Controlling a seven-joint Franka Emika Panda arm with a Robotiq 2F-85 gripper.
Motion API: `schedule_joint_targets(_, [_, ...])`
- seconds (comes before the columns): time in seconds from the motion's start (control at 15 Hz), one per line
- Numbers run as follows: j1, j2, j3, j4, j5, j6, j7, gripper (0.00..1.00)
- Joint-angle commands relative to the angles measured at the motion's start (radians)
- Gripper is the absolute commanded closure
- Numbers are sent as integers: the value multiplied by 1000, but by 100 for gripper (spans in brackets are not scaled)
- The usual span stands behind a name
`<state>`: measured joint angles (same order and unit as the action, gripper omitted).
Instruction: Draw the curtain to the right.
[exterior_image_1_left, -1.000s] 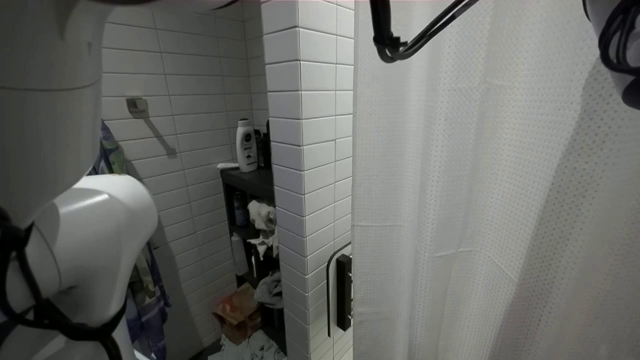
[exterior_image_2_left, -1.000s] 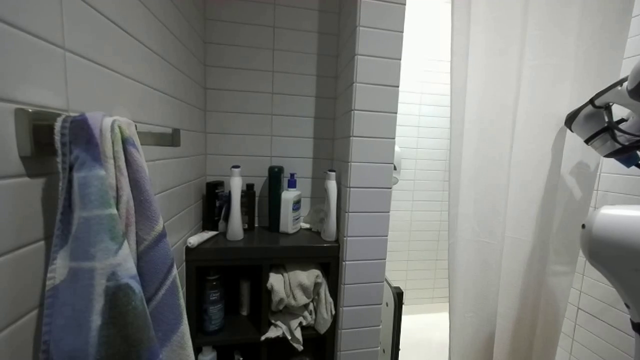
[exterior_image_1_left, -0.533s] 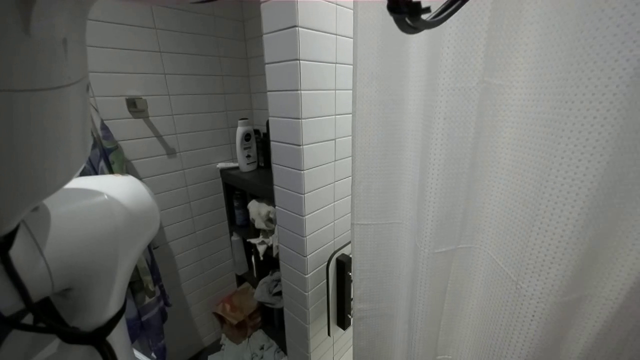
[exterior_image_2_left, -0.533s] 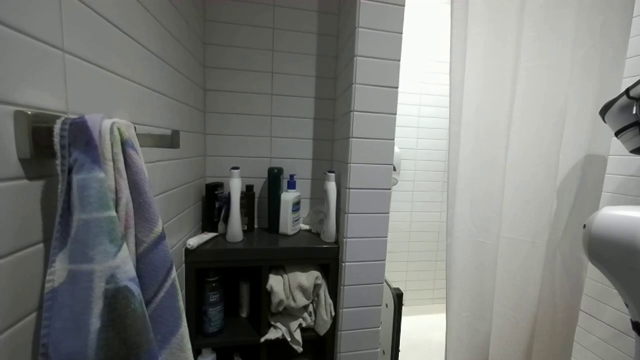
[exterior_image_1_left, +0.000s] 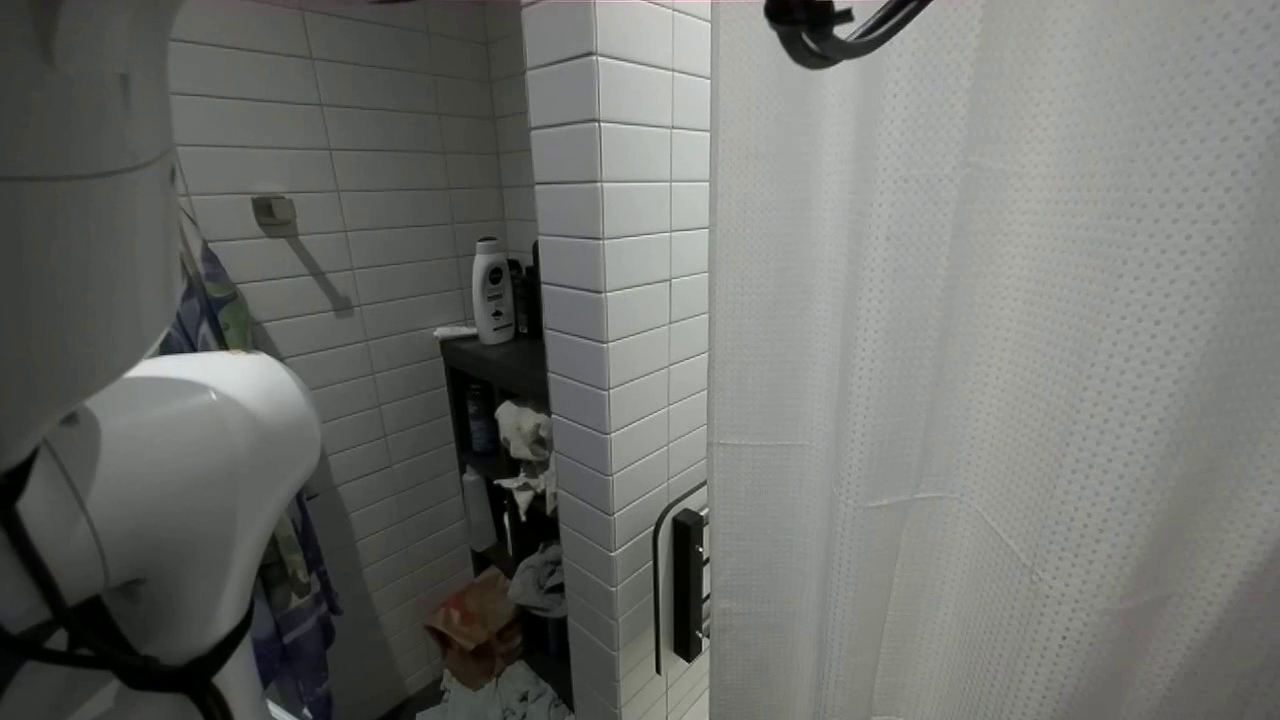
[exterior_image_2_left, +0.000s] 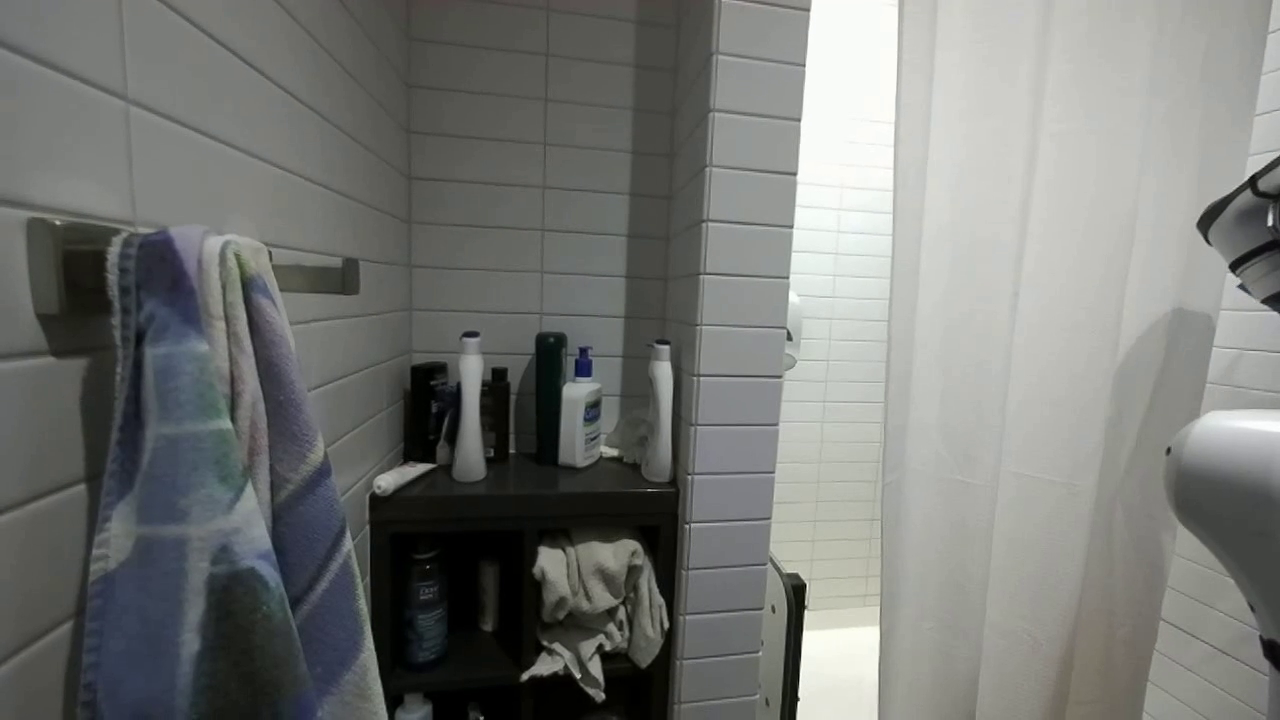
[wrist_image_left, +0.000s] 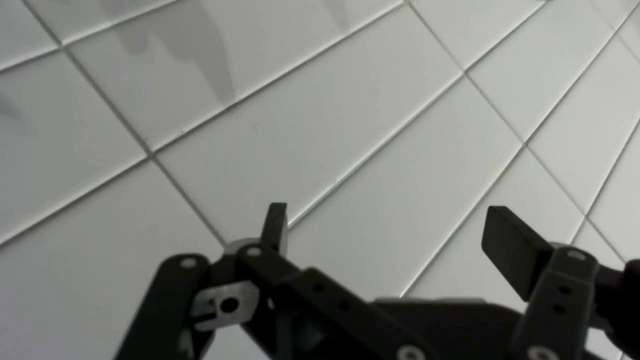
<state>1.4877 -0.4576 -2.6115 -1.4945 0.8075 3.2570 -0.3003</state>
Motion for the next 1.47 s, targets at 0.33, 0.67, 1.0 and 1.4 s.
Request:
schedule_joint_targets(0.33, [-350,68,306,-89,-482,-332,177,0])
schedule_joint_targets(0.67, [-552,42,557,-125,-715,-335,255,0])
schedule_joint_targets(1.0, [-634,31,692,-185,-757,-313,223,0])
schedule_joint_targets(1.4, [-837,-1,962,-314,-813,-262,176,0])
